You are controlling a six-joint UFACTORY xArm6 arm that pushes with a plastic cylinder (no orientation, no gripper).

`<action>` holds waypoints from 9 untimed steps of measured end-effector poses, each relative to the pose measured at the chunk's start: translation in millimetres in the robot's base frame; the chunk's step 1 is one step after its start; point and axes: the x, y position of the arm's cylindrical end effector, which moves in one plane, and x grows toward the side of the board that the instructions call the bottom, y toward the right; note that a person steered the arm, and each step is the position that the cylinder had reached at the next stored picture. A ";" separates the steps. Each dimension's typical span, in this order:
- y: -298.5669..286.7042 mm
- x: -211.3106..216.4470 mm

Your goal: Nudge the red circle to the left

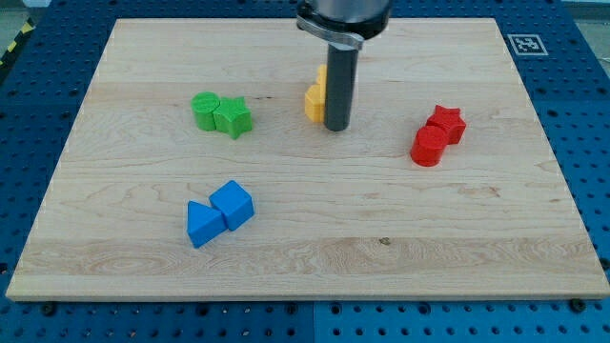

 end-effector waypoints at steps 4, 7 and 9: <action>165.3 124.1; 169.5 111.2; 166.3 65.0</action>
